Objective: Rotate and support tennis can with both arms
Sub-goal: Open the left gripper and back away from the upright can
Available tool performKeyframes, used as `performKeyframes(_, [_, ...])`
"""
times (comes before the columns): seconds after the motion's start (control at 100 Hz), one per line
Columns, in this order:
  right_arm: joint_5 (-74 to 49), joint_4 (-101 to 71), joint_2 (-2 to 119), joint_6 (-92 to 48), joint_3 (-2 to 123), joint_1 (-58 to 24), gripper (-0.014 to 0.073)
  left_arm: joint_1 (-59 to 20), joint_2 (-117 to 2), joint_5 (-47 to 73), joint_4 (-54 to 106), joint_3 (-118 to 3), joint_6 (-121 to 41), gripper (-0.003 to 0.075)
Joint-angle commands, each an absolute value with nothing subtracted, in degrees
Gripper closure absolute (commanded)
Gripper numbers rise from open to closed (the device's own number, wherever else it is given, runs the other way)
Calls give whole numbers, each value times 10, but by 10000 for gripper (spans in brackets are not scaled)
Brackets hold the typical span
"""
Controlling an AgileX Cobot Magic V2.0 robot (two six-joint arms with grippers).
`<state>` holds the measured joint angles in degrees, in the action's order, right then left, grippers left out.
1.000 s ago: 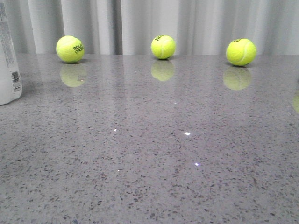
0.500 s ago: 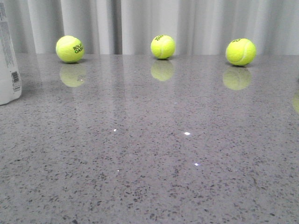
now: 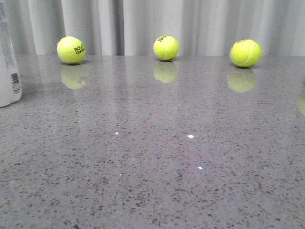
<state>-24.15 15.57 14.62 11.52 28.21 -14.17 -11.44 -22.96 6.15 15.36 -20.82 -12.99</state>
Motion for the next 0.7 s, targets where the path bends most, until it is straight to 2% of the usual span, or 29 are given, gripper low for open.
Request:
performKeyframes(0.0, [-195, 168, 152, 115, 297, -138, 662, -119, -231, 15, 160, -225, -125, 741])
performKeyframes(0.69, [-195, 168, 152, 115, 297, -138, 662, -119, -231, 20, 160, -225, -125, 741])
